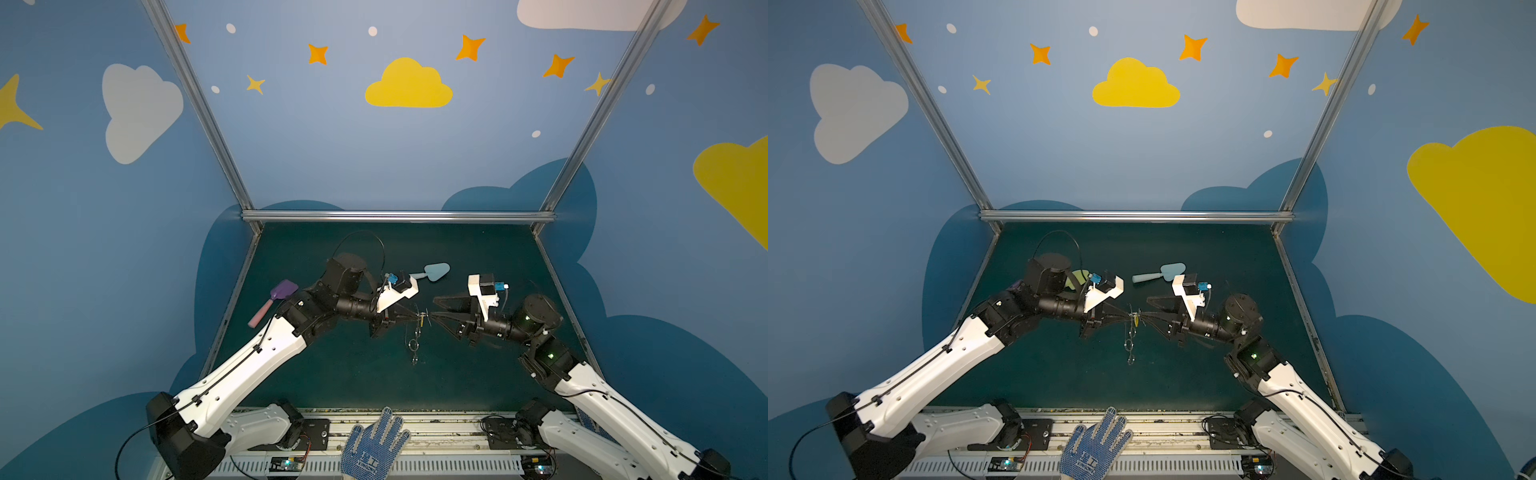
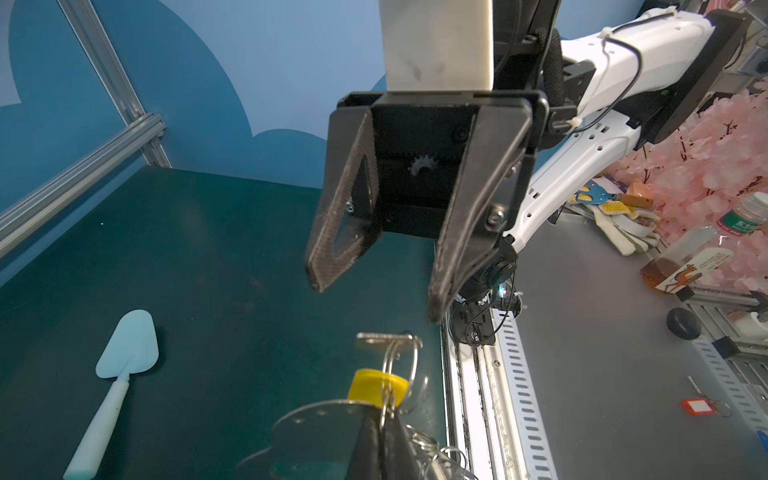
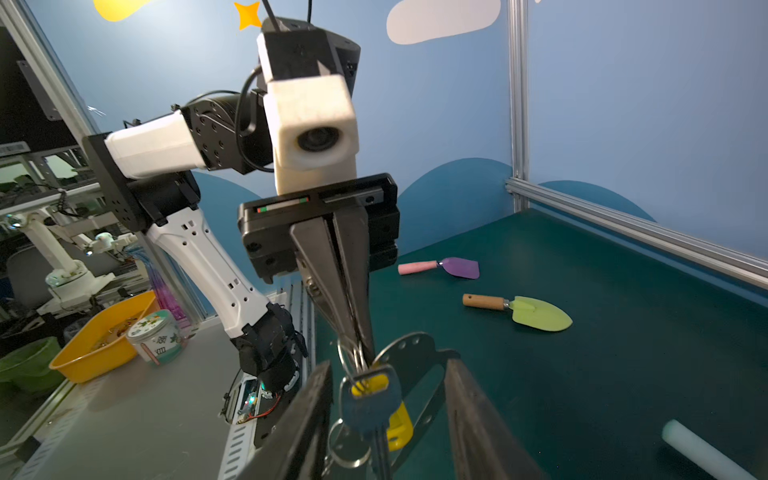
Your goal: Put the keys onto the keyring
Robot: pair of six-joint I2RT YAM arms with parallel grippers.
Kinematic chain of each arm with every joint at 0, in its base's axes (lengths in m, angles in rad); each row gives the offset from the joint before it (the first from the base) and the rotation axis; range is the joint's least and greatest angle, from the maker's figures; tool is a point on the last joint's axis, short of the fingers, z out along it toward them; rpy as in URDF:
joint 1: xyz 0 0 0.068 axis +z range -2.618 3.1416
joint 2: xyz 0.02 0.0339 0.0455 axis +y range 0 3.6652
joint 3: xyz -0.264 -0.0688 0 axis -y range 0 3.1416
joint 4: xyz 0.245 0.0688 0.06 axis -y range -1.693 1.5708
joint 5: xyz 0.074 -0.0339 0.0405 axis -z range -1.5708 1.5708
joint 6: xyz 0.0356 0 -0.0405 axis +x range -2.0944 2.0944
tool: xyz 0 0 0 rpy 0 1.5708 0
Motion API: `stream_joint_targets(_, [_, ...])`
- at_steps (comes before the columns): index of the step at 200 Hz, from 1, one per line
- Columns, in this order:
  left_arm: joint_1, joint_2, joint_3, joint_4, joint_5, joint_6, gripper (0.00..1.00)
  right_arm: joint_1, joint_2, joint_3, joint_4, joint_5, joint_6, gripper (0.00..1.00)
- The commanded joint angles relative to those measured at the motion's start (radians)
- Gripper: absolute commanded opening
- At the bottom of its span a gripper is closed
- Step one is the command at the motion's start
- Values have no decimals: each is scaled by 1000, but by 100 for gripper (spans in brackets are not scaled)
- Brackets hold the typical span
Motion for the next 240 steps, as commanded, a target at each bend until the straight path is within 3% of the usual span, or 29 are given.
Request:
stream_joint_targets(1, [0, 12, 45, -65, -6, 40, 4, -4, -22, 85, -185, 34, -125, 48])
stream_joint_targets(31, [0, 53, 99, -159, -19, 60, 4, -2, 37, 217, -411, 27, -236, 50])
stream_joint_targets(61, [7, 92, 120, -205, -40, 44, 4, 1, 101, 281, -492, 14, -284, 47])
stream_joint_targets(106, [29, 139, 130, -217, -8, 0, 4, 30, 134, 271, -494, 4, -356, 51])
stream_joint_targets(165, [29, 122, 93, -156, -66, -28, 4, 60, 202, 284, -489, 54, -422, 52])
stream_joint_targets(240, [29, 125, 90, -152, -79, -29, 4, 84, 246, 321, -500, 86, -453, 44])
